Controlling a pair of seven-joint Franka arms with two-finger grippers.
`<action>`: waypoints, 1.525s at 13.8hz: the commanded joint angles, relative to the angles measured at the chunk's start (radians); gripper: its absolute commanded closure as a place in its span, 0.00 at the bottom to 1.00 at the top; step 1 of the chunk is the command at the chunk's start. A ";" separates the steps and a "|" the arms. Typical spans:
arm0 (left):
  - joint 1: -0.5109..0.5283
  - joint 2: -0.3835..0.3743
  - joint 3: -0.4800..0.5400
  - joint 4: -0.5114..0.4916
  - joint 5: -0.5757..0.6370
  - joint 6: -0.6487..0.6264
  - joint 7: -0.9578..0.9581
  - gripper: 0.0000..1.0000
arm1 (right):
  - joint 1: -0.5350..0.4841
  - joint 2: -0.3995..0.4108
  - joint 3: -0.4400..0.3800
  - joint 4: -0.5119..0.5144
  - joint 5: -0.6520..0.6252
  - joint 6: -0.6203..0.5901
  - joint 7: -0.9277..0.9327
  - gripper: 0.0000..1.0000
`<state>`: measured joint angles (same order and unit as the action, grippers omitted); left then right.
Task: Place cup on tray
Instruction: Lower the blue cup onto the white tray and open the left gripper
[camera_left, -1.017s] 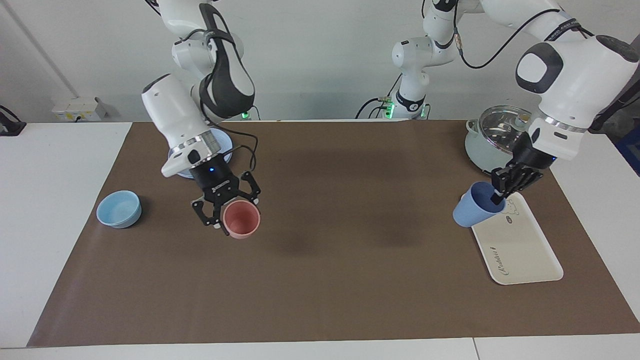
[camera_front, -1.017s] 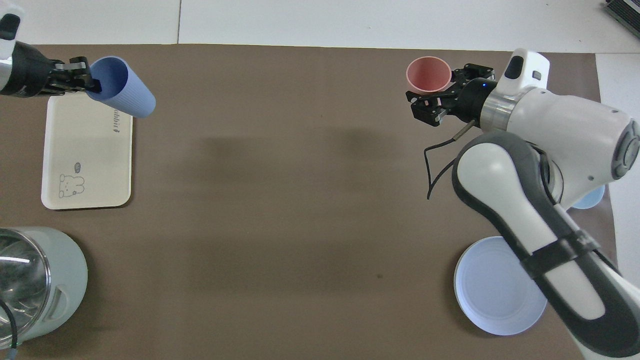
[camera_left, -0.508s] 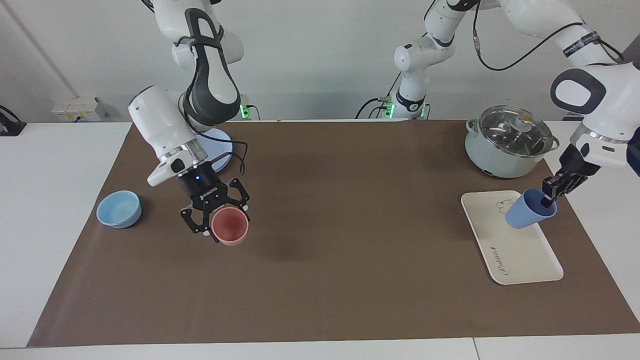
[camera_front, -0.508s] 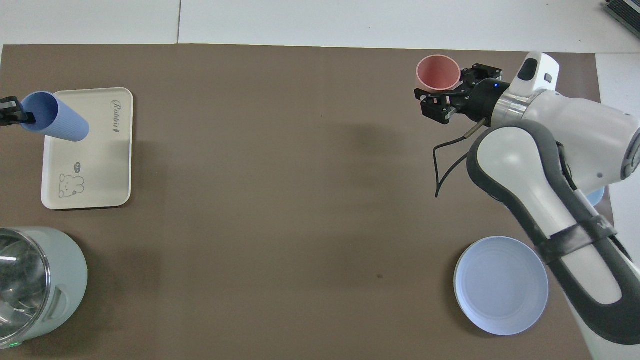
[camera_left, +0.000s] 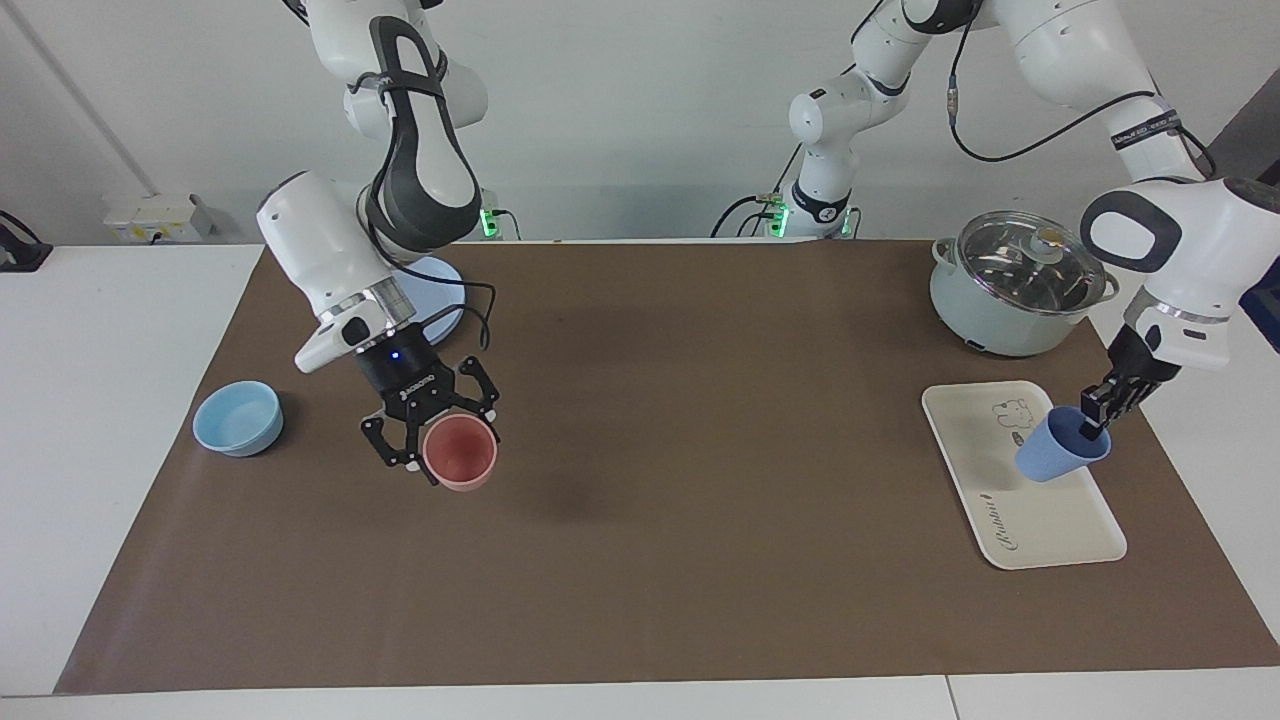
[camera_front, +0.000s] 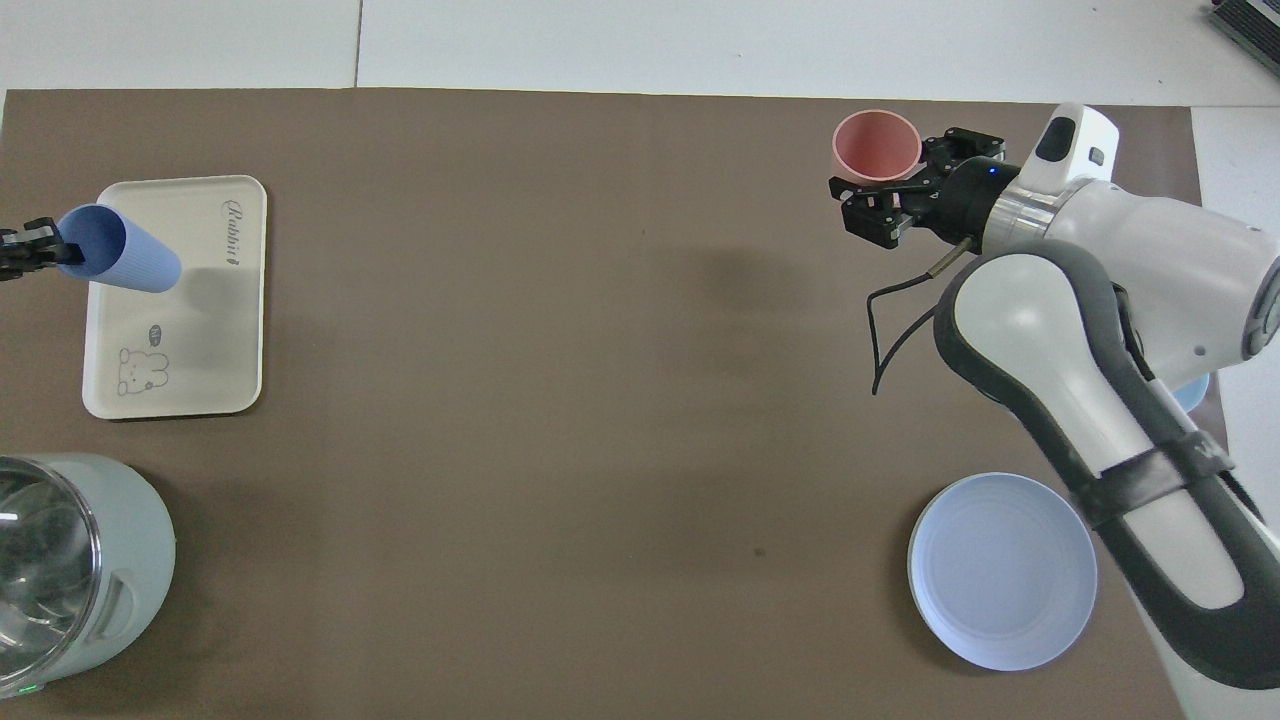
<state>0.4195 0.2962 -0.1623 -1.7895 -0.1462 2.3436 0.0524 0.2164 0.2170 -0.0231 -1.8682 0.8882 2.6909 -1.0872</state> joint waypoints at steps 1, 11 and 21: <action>0.030 0.021 -0.013 -0.010 0.016 0.036 0.009 1.00 | -0.019 0.033 0.005 0.007 0.364 0.016 -0.429 1.00; -0.022 0.075 -0.014 0.226 0.022 -0.197 -0.005 0.00 | -0.164 0.025 0.011 -0.003 0.067 -0.110 -0.417 1.00; -0.324 -0.044 -0.025 0.401 0.252 -0.628 -0.002 0.00 | -0.338 0.205 0.008 -0.043 0.751 -0.413 -1.020 1.00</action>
<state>0.0973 0.3381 -0.1921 -1.3650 0.0852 1.7809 0.0393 -0.1069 0.4284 -0.0270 -1.8867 1.5983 2.2932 -2.0789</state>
